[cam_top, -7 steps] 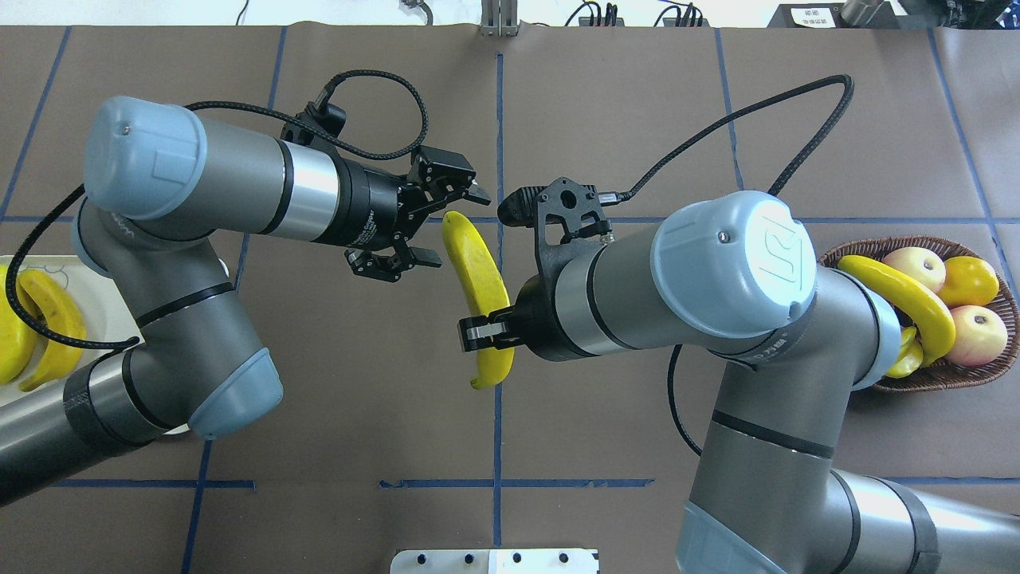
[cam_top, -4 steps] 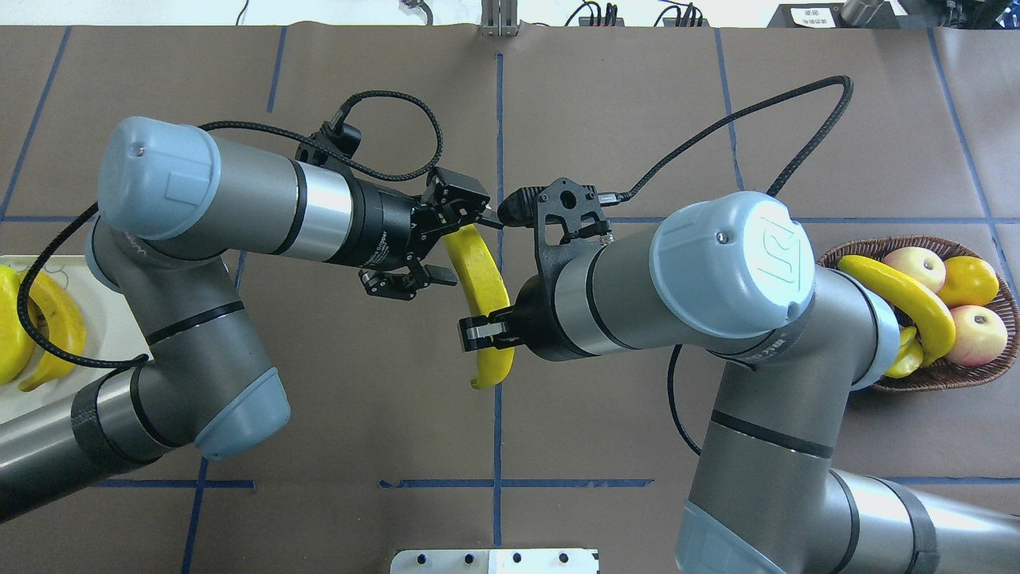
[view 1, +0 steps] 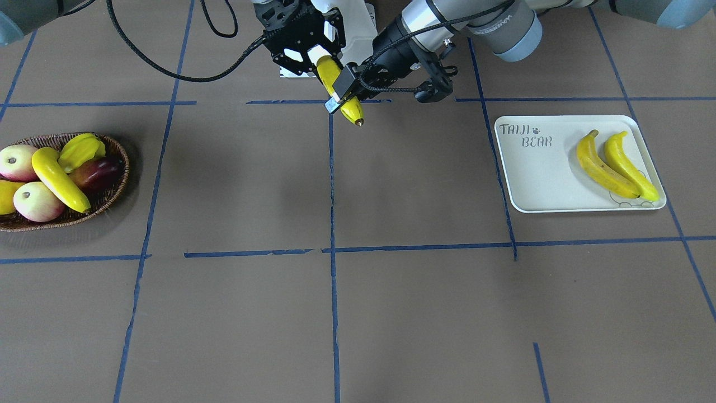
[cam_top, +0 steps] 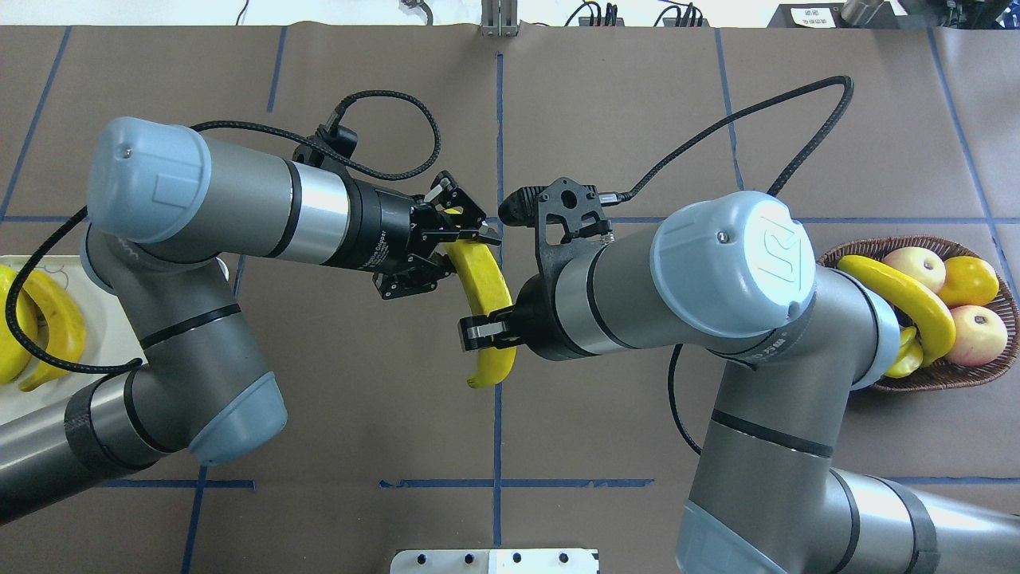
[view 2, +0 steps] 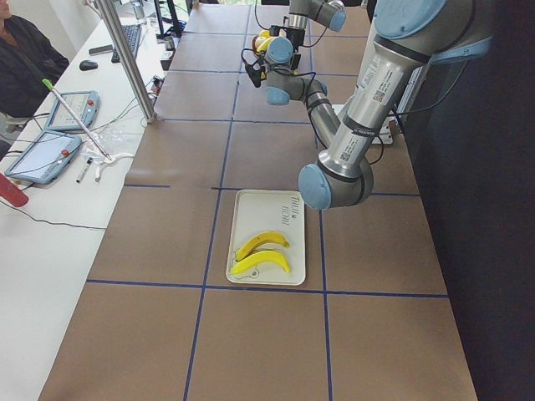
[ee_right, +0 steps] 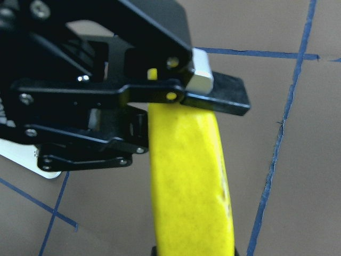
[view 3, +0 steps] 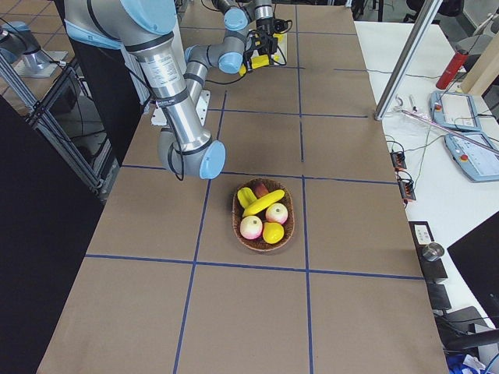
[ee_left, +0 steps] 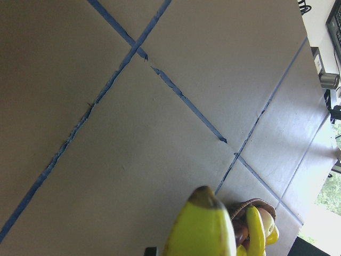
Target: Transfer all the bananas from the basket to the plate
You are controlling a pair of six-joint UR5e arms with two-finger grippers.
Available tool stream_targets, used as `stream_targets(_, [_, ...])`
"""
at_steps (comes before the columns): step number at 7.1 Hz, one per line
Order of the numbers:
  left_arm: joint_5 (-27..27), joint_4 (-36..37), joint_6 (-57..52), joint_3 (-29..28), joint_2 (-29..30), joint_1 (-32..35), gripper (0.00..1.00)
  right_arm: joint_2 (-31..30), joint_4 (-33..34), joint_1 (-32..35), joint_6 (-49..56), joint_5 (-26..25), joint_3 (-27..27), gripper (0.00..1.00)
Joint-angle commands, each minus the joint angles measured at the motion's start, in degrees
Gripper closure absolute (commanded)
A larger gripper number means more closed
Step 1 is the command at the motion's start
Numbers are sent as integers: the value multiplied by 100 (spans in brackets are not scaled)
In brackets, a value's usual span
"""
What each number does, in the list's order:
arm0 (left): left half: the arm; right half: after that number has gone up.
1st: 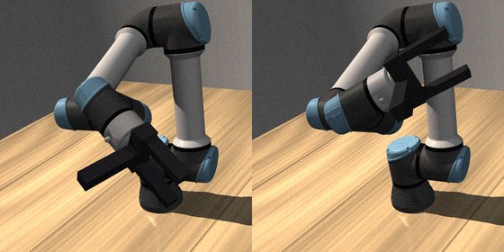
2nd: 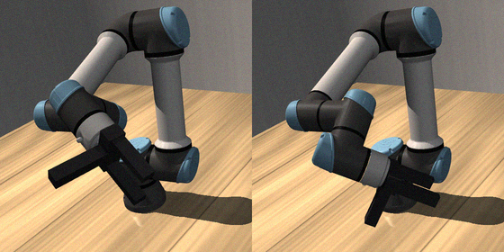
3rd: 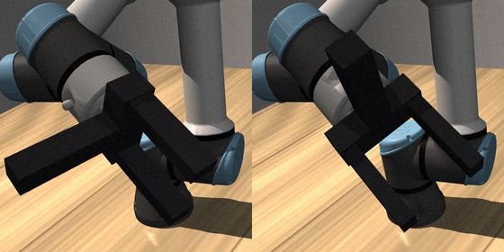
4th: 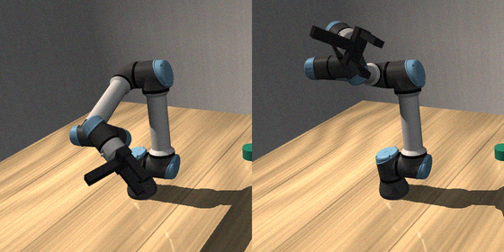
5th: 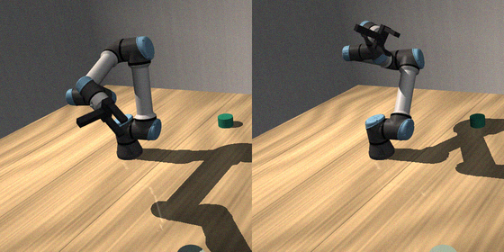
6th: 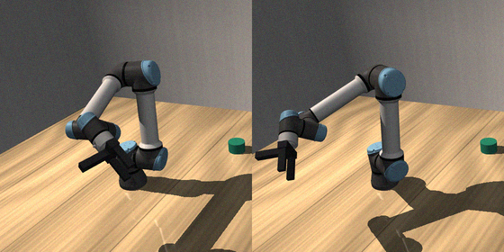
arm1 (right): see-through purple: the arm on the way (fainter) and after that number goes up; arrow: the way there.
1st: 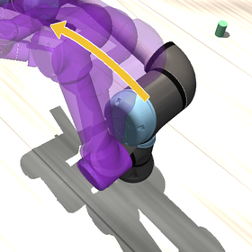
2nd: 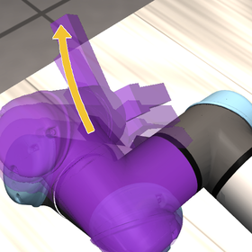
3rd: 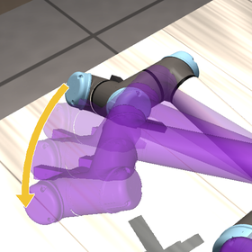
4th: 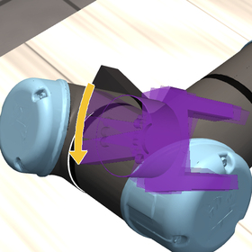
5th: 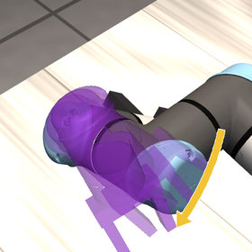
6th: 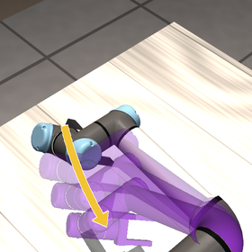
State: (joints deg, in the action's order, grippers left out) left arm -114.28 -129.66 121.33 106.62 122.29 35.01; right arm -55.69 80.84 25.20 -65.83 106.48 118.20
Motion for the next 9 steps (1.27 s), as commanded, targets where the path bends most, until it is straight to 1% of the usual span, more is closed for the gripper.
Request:
stream_targets(1, [2, 10, 58, -9, -12, 6, 100, -3, -16, 3, -166, 31, 36, 0])
stream_targets(2, [2, 10, 58, -36, -12, 6, 100, 6, -59, 11, -184, 57, 97, 0])
stream_targets(4, [11, 80, -30, -123, -21, 6, 100, -55, -60, 73, -202, 162, 421, 0])
stream_targets(5, [-7, 124, -48, -220, -56, 180, 100, -143, -34, 108, -245, 180, 614, 0])
stream_targets(6, [-76, 577, -196, -229, -73, 339, 100, -344, 1, 204, -246, 180, 834, 0])
stream_targets(7, [-355, 1304, -772, -212, -82, 488, 100, -415, 10, 318, -246, 180, 880, 0])
stream_targets(8, [-654, 1720, -1212, -116, -169, 733, 100, -468, 19, 380, -246, 180, 880, 0])
stream_targets(9, [-1118, 1846, -1487, -98, -414, 1084, 100, -521, 19, 468, -246, 189, 880, 0])
